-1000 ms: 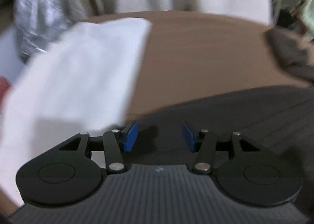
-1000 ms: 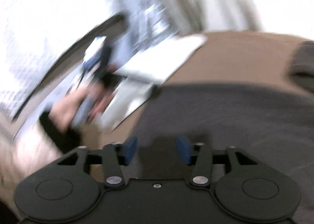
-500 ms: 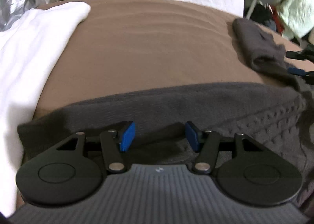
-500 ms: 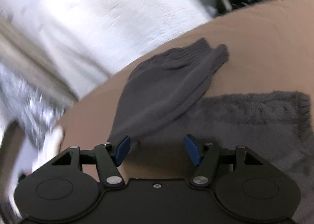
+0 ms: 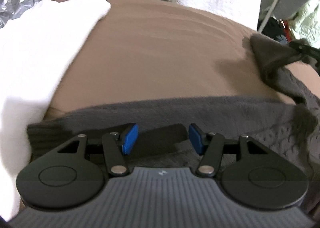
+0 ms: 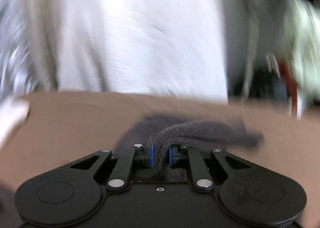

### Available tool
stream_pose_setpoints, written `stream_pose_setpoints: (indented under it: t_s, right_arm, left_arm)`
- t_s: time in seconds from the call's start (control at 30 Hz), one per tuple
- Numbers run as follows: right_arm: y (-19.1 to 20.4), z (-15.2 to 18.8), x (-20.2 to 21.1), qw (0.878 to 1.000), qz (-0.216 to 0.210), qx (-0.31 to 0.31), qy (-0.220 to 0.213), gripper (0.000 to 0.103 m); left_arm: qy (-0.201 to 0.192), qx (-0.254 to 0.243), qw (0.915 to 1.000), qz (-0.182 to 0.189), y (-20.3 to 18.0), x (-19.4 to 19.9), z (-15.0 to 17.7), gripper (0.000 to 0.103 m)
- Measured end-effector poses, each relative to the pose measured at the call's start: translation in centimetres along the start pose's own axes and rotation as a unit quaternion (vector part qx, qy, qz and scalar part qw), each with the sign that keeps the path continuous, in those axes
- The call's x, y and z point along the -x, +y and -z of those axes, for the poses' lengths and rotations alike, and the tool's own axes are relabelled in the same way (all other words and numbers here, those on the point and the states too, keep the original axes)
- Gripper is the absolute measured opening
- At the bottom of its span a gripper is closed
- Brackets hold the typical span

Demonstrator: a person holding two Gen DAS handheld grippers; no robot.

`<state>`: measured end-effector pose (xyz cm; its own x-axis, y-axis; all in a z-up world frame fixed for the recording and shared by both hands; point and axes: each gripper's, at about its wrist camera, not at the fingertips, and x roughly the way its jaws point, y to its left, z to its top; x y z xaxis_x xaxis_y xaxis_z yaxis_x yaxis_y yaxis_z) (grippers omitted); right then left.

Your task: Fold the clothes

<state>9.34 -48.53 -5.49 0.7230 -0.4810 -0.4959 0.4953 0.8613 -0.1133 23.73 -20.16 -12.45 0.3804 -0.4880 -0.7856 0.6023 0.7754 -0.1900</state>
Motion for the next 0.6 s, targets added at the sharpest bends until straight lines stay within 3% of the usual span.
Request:
stream_pose_setpoints:
  t_s: [0.13,0.2,0.27,0.3,0.33,0.4,0.5,0.57,0.6]
  right_arm:
    - [7.5,0.0,5.2,0.984,-0.058,0.162,-0.038,0.016]
    - [11.7,1.0,6.5,0.967,-0.114,0.227,-0.014,0.015]
    - [15.9,2.7,7.3,0.942,-0.168,0.291,0.023,0.013]
    - [17.8,3.8,7.8,0.931,-0.179,0.317,0.032,0.021]
    - [19.2,4.7,8.2,0.924,-0.184,0.334,0.039,0.037]
    - [20.7,6.3,9.3,0.913,-0.206,0.348,0.049,0.045]
    - [20.1,6.8,11.3,0.915,-0.243,0.318,0.054,0.046]
    - [17.9,6.4,12.7,0.927,-0.243,0.282,0.045,0.056]
    - [16.2,6.4,13.2,0.936,-0.228,0.265,0.038,0.066]
  left_arm:
    - [-0.011,0.022,0.9997,0.003,1.0,0.8,-0.1,0.056]
    - [-0.017,0.043,0.9989,0.003,1.7,1.2,-0.1,0.056]
    - [-0.036,0.094,0.9948,-0.015,3.0,1.9,0.1,0.056]
    - [-0.046,0.116,0.9920,-0.021,3.6,2.2,0.2,0.056]
    - [-0.052,0.123,0.9909,-0.021,4.0,2.5,0.2,0.056]
    - [-0.057,0.122,0.9907,-0.020,4.4,2.9,0.2,0.056]
    - [-0.061,0.106,0.9924,-0.014,4.1,3.2,0.3,0.056]
    - [-0.054,0.089,0.9945,0.012,3.1,3.0,0.4,0.061]
    - [-0.047,0.079,0.9953,0.030,2.4,2.8,0.3,0.065]
